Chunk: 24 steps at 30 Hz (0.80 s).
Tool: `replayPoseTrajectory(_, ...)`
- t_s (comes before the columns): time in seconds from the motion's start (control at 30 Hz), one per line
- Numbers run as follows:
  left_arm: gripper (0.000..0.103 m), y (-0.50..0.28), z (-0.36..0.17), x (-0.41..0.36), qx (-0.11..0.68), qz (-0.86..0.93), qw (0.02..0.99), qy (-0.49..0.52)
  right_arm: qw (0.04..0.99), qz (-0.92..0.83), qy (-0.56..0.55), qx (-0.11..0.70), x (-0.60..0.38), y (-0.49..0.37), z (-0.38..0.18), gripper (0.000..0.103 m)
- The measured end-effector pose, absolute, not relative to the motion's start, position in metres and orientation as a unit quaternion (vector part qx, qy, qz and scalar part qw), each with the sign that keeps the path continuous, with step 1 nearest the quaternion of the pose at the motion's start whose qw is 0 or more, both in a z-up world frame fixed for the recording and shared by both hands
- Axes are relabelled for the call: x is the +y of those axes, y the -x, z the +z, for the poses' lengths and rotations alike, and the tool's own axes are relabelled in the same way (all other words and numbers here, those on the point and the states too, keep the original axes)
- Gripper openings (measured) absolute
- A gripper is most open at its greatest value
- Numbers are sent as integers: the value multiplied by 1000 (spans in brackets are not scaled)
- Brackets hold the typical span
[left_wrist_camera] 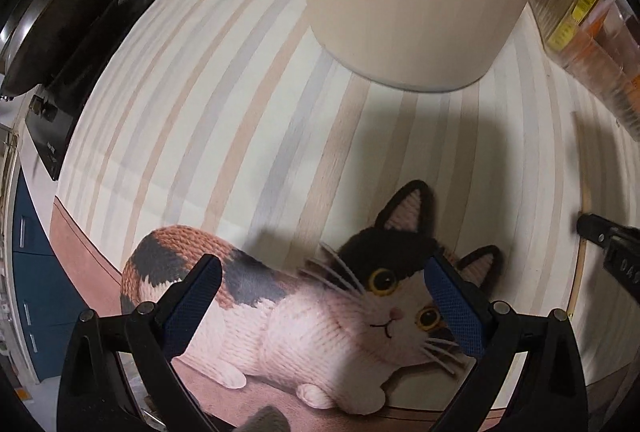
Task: Organize utensils
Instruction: 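Move the right tool to the mat and grasp the last wooden chopstick, then lower the wooden chopstick into the holder and open the right tool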
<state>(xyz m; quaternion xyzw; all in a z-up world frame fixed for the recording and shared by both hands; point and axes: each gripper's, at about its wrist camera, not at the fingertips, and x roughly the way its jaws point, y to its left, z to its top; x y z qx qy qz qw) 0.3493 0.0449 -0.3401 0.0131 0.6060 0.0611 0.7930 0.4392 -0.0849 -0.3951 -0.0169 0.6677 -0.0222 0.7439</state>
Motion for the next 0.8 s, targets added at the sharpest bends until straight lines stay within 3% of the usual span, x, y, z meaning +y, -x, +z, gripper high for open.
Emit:
replayPoseTrajectory(0.2,103,-341,-298,49,552,60,831,-14,778,2,-31,627,-96,-418,-375,7)
replayPoseTrajectory(0.37,103,-334,-252,55,514,54,856,4,831,24,-72,551,-109,-399,-319,7)
replayPoseTrajectory(0.67,103,-346,-136,75,445,50,893,46,921,72,-124,363,-108,-421,-154,7)
replayPoseTrajectory(0.8,103,-370,-108,91,433,78,896,60,942,98,-132,292,-92,-442,-92,7)
